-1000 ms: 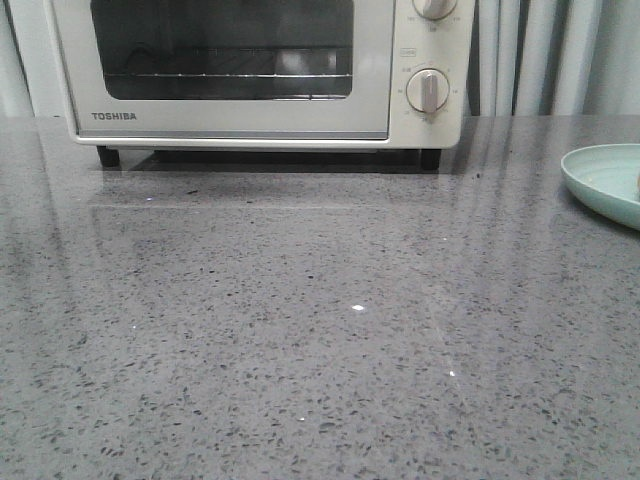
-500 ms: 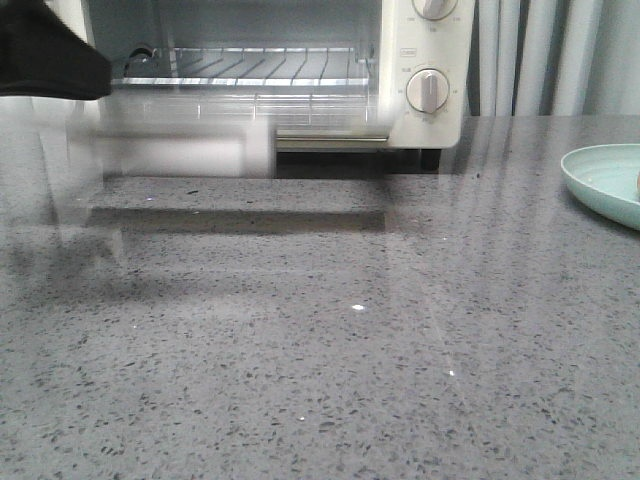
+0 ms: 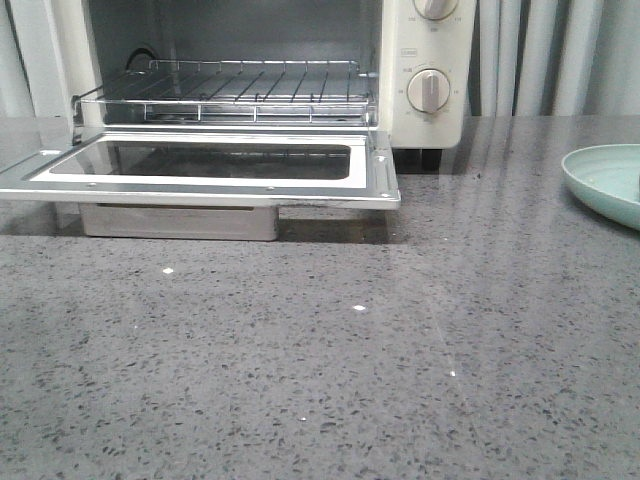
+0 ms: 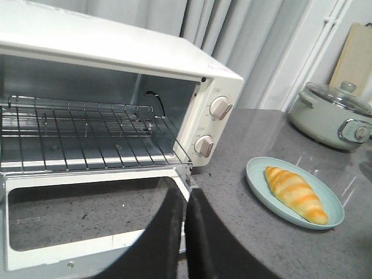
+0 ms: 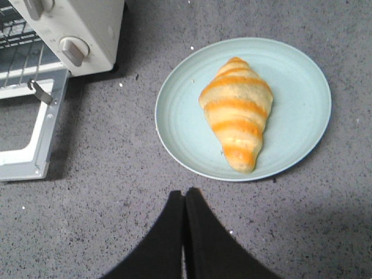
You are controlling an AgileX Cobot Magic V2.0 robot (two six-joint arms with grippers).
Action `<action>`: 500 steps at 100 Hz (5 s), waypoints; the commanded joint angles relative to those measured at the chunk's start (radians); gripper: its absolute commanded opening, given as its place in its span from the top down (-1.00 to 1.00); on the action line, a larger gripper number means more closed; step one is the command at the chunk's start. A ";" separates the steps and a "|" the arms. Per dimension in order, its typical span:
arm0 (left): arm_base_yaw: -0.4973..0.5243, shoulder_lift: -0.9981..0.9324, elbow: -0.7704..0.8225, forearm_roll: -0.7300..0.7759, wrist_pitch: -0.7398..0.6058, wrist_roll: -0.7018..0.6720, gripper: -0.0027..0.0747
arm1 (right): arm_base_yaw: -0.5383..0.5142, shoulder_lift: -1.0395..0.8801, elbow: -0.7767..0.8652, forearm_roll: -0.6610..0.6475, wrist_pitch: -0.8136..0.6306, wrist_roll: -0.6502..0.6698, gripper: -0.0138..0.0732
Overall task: Put bread in oven
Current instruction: 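Pull the oven door down and open with the left gripper, then lower the right gripper over the croissant on the blue plate and grasp it, then lift the croissant with the right gripper and carry it toward the open oven, then lower the croissant onto the oven rack and open the right gripper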
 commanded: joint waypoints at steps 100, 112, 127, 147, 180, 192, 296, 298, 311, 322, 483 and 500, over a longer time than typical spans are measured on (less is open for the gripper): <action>0.028 -0.097 -0.126 0.117 0.121 -0.007 0.99 | -0.004 0.848 -0.488 -0.048 0.141 -0.053 -0.34; 0.028 -0.097 -0.126 0.117 0.121 -0.007 0.99 | -0.004 0.900 -0.498 -0.068 0.143 -0.053 -0.34; 0.028 -0.097 -0.126 0.117 0.121 -0.007 0.99 | -0.004 0.943 -0.498 -0.097 0.127 -0.053 -0.34; 0.028 -0.105 -0.126 0.117 0.117 -0.007 0.99 | -0.004 0.980 -0.498 -0.136 0.100 -0.053 -0.34; 0.028 -0.107 -0.126 0.117 0.098 -0.005 0.99 | -0.004 1.031 -0.498 -0.141 0.107 -0.053 -0.02; 0.028 -0.108 -0.126 0.117 0.098 -0.005 0.99 | -0.004 1.040 -0.498 -0.141 0.118 -0.053 0.36; 0.085 -0.145 -0.187 0.158 0.152 -0.007 0.99 | 0.621 0.652 -0.666 -0.200 0.250 -0.159 0.83; 0.085 -0.145 -0.187 0.158 0.152 -0.007 0.99 | 0.646 0.658 -0.676 -0.211 0.250 -0.159 0.83; 0.085 -0.145 -0.187 0.158 0.152 -0.007 0.99 | 0.755 0.712 -0.748 -0.269 0.250 -0.159 0.83; 0.085 -0.145 -0.187 0.158 0.154 -0.007 0.99 | 0.790 0.783 -0.795 -0.291 0.246 -0.176 0.83; 0.085 -0.145 -0.187 0.158 0.188 -0.007 0.99 | 0.891 1.346 -1.154 -0.724 -0.142 -0.357 0.84; 0.085 -0.145 -0.187 0.158 0.188 -0.007 0.99 | 0.877 1.369 -1.154 -0.744 -0.155 -0.357 0.84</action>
